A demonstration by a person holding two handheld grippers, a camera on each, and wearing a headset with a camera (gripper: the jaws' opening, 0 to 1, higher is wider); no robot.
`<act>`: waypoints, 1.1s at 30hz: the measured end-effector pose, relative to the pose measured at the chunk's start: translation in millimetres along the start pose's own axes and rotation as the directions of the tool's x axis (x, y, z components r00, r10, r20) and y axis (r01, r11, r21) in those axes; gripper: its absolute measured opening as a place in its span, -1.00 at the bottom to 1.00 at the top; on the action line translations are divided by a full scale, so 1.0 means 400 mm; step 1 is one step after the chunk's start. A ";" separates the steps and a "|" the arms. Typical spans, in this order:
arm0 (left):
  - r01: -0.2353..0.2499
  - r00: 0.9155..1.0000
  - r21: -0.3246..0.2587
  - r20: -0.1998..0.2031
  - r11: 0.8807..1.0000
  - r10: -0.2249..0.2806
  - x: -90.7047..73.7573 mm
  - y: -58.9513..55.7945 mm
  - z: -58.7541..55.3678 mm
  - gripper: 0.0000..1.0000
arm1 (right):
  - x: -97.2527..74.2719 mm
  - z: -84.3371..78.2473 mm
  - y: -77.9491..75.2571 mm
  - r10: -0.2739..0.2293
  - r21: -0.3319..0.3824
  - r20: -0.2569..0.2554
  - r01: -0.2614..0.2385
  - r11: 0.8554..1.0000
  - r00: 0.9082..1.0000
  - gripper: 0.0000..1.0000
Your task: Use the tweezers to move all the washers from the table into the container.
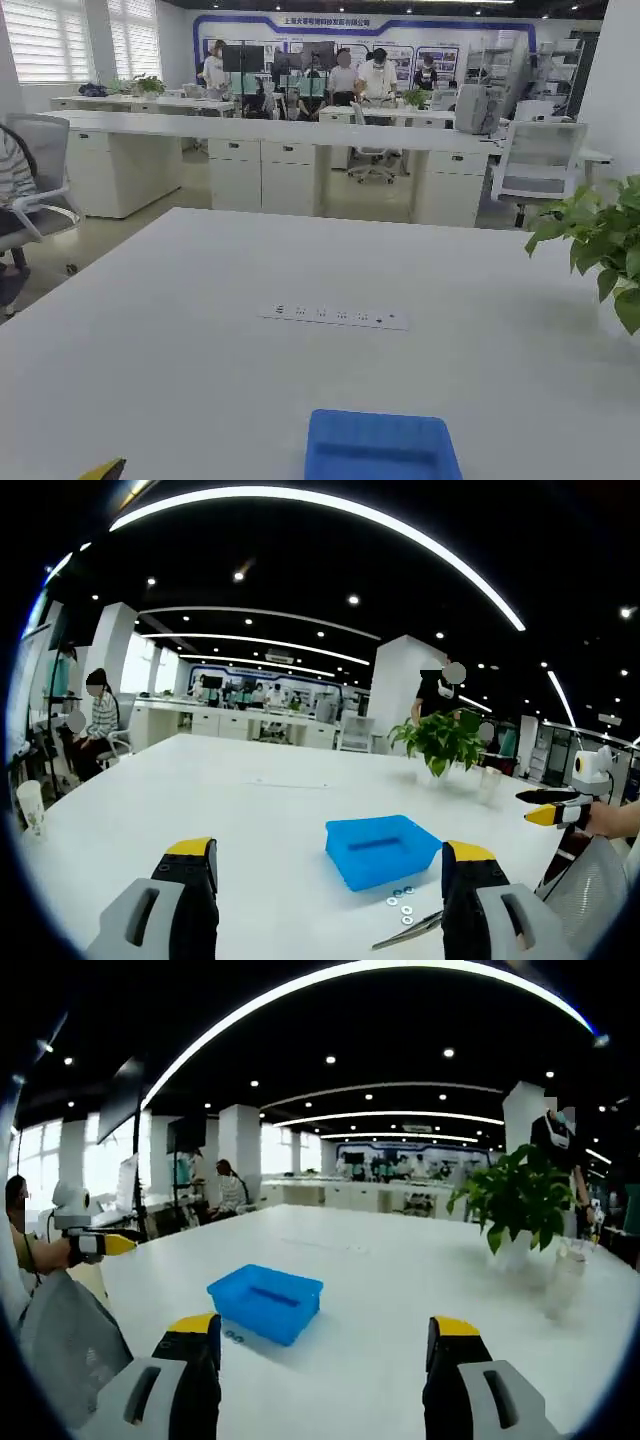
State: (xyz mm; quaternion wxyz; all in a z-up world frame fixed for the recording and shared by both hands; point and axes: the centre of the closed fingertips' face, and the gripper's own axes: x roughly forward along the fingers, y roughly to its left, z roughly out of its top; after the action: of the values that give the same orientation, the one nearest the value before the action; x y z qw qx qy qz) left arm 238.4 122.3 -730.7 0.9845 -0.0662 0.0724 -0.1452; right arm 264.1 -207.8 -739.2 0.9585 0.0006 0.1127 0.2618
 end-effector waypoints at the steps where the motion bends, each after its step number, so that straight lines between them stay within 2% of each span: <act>1: 0.001 1.000 -0.005 0.000 1.000 -0.001 0.000 0.000 0.000 0.89 | 0.000 0.000 -0.001 0.000 0.000 0.001 0.000 1.000 1.000 0.64; 8: -0.033 0.999 -0.014 0.011 0.999 0.033 -0.006 0.016 0.005 0.88 | 0.003 -0.002 0.013 0.031 0.006 -0.003 -0.031 1.000 1.000 0.63; 13: -0.019 1.000 0.005 -0.010 1.000 0.020 -0.001 0.005 -0.003 0.89 | 0.004 -0.006 0.009 0.036 -0.001 -0.009 -0.036 0.999 0.999 0.61; 15: -0.028 1.000 0.018 -0.004 0.999 0.028 -0.003 0.007 0.001 0.89 | 0.004 -0.008 0.009 0.038 0.002 -0.010 -0.038 0.999 0.999 0.61; 18: -0.034 0.999 0.000 0.000 0.999 0.034 -0.004 0.012 0.002 0.89 | 0.005 -0.009 0.016 0.045 -0.004 -0.018 -0.045 0.999 0.999 0.60; 23: -0.040 0.999 0.003 0.005 0.999 0.040 -0.006 0.011 0.006 0.89 | 0.007 -0.012 0.027 0.058 -0.014 -0.032 -0.059 0.998 0.998 0.58; 33: -0.024 1.000 0.004 -0.006 1.000 0.024 -0.003 0.006 0.002 0.87 | 0.004 -0.007 0.026 0.048 0.001 -0.026 -0.048 0.999 0.999 0.56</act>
State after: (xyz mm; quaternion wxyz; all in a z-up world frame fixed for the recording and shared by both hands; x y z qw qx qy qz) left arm 238.2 124.9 -730.1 0.9861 -0.0632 0.0757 -0.1337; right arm 259.5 -198.0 -741.7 0.9504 0.0002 0.1251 0.2847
